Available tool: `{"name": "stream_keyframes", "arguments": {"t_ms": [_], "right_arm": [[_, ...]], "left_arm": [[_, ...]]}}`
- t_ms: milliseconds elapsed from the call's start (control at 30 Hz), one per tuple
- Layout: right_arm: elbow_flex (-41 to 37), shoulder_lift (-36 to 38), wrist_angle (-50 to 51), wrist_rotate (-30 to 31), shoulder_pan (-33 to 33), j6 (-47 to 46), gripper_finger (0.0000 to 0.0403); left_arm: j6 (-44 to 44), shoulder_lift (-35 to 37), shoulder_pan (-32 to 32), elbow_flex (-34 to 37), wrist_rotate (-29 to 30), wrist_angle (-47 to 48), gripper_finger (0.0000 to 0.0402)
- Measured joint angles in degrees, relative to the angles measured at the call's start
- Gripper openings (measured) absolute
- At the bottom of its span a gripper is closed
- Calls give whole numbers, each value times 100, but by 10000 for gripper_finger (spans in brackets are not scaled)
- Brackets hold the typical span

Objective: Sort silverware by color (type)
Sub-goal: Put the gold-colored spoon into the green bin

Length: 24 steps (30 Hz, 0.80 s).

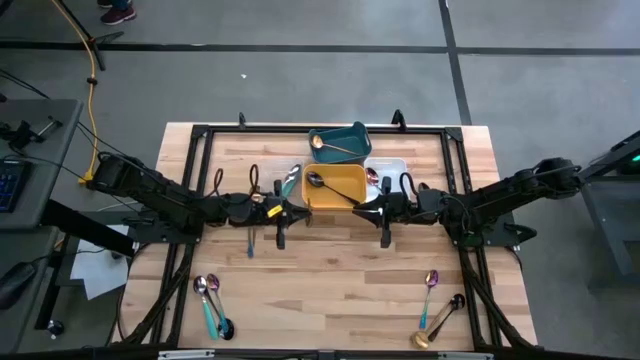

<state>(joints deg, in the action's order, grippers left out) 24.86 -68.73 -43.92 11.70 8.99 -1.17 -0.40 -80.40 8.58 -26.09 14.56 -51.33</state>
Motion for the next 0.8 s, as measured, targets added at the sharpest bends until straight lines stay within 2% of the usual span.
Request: {"name": "stream_keyframes", "arguments": {"t_ms": [333,567,800], "right_arm": [[0,0,-20,4,0,22,41],[2,0,-63,668,-2,-22,41],[2,0,-63,739,-1,-164,41]], "left_arm": [[-104,0,2,0,-58,0,4],[-249,0,4,0,-56,-20,4],[-254,2,4,-4,-54,-101,6]]}}
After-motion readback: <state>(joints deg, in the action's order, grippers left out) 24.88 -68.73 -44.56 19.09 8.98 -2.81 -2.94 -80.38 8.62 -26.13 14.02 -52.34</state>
